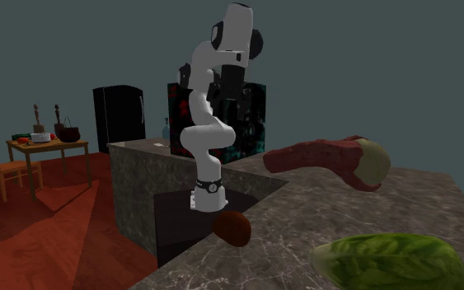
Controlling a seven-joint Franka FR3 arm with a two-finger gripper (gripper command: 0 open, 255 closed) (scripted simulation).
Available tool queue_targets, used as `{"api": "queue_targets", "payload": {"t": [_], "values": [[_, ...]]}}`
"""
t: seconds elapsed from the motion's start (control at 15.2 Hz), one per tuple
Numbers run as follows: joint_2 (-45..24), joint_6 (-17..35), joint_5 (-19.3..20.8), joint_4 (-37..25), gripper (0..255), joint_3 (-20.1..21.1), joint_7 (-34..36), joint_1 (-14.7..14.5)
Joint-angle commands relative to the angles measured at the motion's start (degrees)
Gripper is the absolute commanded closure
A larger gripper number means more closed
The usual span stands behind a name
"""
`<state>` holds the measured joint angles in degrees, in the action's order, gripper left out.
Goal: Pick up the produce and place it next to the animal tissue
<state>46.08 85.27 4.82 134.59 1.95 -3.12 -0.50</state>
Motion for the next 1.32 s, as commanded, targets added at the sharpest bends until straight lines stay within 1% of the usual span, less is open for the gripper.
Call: {"api": "queue_targets", "payload": {"t": [0.0,0.33,0.66,0.99,1.25], "values": [[0.0,0.0,0.0,0.0,0,0.0,0.0,0.0],[-3.8,11.4,3.8,6.0,0,-1.2,-4.3,-0.7],[-10.1,23.3,7.9,9.9,0,-2.5,-7.8,-0.8],[-18.5,35.3,12.4,11.5,0,-3.5,-10.3,-0.4],[-26.6,44.5,16.6,11.0,0,-3.9,-11.4,0.4]]}}
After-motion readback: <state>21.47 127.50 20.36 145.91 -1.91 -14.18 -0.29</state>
